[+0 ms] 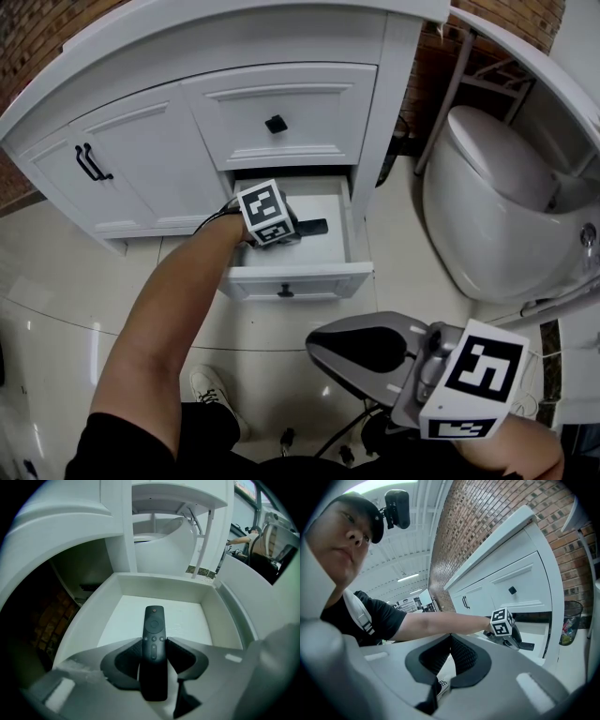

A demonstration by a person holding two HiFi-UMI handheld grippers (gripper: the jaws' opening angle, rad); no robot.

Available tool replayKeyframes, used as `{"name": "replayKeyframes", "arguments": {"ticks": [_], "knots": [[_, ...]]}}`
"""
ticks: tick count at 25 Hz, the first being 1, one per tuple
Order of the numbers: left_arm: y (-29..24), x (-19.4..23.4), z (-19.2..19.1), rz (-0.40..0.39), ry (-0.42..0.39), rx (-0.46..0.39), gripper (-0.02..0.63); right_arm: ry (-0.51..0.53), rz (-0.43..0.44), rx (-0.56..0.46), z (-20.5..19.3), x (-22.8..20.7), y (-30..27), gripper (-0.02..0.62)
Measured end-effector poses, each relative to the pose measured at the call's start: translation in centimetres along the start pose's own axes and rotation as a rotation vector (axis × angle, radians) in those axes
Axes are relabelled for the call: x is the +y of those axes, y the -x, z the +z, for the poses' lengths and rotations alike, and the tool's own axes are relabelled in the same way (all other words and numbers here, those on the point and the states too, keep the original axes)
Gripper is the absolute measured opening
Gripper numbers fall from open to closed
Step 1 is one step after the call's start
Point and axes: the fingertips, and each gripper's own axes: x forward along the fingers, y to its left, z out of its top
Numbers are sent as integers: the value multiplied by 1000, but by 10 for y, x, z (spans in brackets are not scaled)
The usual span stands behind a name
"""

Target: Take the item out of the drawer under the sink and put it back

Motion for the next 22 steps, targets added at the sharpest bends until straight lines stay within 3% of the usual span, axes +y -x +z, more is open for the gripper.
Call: {"name": "replayKeyframes", "arguments": {"ticks": [13,22], "knots": [[13,6,2,63,18,-11,170,14,-26,-10,2,-3,3,8],[87,7,35,156,95,-244,170,37,-57,-22,7,-4,4,8]]}}
